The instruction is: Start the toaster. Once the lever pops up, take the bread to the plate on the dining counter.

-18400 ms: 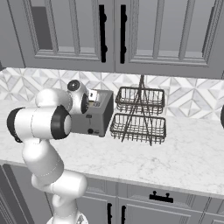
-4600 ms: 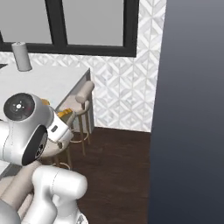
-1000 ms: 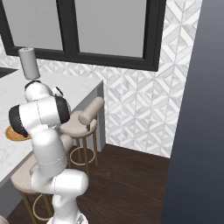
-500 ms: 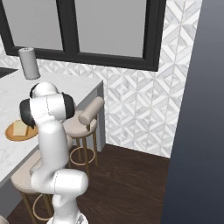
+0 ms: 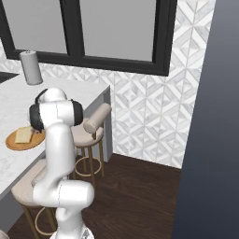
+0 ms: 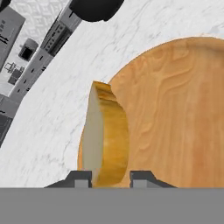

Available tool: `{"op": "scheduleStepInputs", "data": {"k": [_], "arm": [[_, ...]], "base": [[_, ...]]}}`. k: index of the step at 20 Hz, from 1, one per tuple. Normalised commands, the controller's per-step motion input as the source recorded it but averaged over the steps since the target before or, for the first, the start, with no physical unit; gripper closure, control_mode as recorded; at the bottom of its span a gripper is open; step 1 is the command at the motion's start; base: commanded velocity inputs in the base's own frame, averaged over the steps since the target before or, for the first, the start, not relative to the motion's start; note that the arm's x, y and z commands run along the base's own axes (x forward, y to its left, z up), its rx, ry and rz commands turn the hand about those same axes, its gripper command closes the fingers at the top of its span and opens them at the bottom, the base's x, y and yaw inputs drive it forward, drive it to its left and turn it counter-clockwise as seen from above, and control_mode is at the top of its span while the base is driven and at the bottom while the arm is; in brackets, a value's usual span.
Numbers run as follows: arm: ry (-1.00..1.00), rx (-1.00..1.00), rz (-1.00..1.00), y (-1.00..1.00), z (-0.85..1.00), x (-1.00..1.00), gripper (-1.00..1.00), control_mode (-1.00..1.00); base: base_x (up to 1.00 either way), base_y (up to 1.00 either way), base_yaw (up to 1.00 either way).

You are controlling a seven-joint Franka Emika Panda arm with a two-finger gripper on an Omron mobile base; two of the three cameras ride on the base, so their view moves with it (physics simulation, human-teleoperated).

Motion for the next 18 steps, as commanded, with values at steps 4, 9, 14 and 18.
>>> {"op": "scheduleStepInputs", "data": {"k": [4,9,14,18], "arm": [[0.00,-0.01,0.00,0.03,-0.04,0.00,-1.00,-1.00],[-0.07,-0.01,0.00,0.00,0.00,0.00,-1.00,-1.00],[-0.14,-0.07,-0.06,0.00,0.09,0.00,-1.00,-1.00],[-0.16,-0.06,-0.15,0.00,0.64,-0.34,-1.00,-1.00]], "base": [[0.00,0.00,0.00],[0.00,0.00,0.00],[0.00,0.00,0.00],[0.00,0.00,0.00]]}}
